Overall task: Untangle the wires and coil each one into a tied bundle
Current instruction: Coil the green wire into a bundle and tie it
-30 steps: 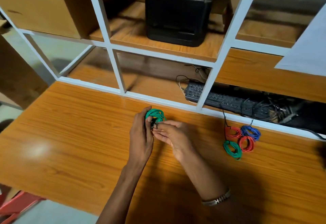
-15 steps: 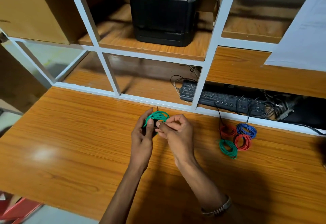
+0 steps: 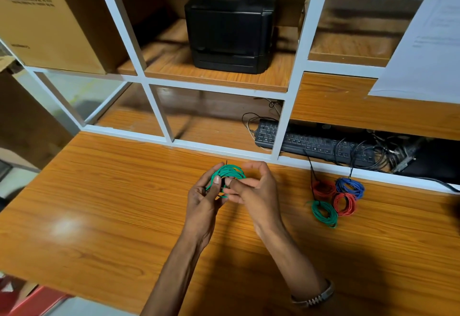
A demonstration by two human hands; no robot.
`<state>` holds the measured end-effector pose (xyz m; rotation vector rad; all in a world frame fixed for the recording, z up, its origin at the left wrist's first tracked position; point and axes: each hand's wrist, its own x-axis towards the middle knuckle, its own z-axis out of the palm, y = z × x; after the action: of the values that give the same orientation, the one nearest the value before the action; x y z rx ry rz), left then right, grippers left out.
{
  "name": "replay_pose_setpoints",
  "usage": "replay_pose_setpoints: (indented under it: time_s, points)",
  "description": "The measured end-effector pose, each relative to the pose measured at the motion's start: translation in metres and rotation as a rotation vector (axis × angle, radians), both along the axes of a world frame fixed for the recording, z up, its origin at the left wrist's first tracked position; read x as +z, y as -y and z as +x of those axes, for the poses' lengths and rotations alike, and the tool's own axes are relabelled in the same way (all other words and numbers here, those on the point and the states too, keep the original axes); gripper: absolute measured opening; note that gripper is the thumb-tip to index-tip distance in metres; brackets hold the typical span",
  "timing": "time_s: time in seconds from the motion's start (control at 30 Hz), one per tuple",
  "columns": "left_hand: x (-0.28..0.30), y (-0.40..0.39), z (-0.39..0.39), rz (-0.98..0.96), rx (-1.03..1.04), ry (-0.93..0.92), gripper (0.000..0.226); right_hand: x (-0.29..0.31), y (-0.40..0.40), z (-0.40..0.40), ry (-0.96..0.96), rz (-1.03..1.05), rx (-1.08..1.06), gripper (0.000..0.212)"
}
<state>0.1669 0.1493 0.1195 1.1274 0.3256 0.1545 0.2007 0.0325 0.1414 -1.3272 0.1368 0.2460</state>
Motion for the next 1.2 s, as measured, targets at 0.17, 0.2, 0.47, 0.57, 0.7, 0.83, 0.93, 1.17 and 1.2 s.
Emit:
replay_pose_setpoints:
  time_s: [0.17,0.2,0.47,0.57,0.7,0.83,0.93,1.17,1.2]
  points:
    - [0.004,0.001,0.001,0.013,0.018,0.027,0.033,-0.002,-0.001,0.001,0.164,-0.179,0.104,0.055]
    - [0.004,0.001,0.001,0.024,0.022,0.032,0.033,-0.002,0.000,0.001,0.173,-0.212,0.125,0.053]
    - [0.006,0.008,-0.001,-0.046,0.067,0.034,0.036,-0.001,-0.001,-0.001,0.175,-0.297,0.058,0.043]
    - [0.006,0.014,-0.002,-0.097,0.116,0.026,0.036,-0.004,-0.006,-0.003,0.177,-0.297,0.000,0.042]
    - [0.003,0.016,-0.003,-0.095,0.176,0.020,0.034,-0.004,-0.012,-0.006,0.086,-0.181,-0.055,0.038]
    - [0.000,0.012,-0.003,-0.074,0.199,-0.005,0.030,-0.001,-0.009,-0.007,-0.051,-0.022,-0.013,0.042]
    - [-0.002,0.009,-0.002,0.002,0.203,-0.021,0.027,0.002,-0.001,-0.004,-0.160,0.074,0.052,0.049]
    - [-0.002,0.010,-0.002,0.086,0.202,0.017,0.025,0.022,0.015,-0.005,-0.299,0.240,0.095,0.057]
    - [-0.001,0.010,-0.003,0.099,0.192,0.027,0.026,0.026,0.016,-0.004,-0.315,0.263,0.108,0.052]
